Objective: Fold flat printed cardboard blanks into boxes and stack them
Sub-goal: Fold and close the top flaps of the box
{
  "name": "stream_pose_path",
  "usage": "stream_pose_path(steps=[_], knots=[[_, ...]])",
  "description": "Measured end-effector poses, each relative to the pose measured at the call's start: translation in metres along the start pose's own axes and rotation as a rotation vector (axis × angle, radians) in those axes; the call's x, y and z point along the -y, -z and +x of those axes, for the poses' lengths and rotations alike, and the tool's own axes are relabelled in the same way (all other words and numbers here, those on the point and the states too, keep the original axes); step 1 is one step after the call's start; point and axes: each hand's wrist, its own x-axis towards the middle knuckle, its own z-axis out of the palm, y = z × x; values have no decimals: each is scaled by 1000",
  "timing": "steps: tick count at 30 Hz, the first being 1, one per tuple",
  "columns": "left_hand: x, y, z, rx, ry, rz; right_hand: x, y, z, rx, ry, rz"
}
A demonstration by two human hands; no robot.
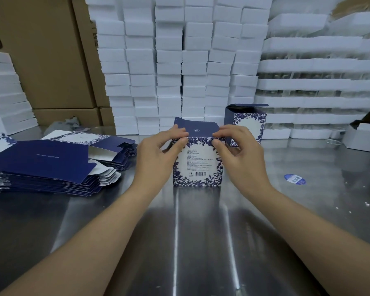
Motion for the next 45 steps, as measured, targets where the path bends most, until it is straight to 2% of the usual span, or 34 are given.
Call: stream_pose_path(steps=[4,8,11,13,15,19,25,31,38,42,45], knots=[[4,0,-3,-19,0,101,-3,0,-1,-34,-76,72],[3,-5,-6,-56,80,-55,-1,-7,-2,-23,-221,232],[0,-7,-5,-156,-15,-38,2,-6,0,-91,-207,209],[0,-8,-4,-143,-104,26,0,-6,0,-118,-141,144],[7,-8,-7,-48,-125,136,-4,-5,-2,-67,-86,46],[25,-7,-13,148,-37,339,-20,-3,-10,167,-102,-122],[26,-10,-15,171,-84,427,-27,1,-10,257,-60,-294],[20,-9,-17,163,-126,524,-23,1,-10,208,-33,-284],[14,-8,-17,218,-58,591,-18,0,-11,160,-81,-343],[13,-5,-15,229,-53,529,-17,0,-9,115,-106,-370],[13,-2,-11,171,-96,436,-16,-1,-7,70,-68,-340]])
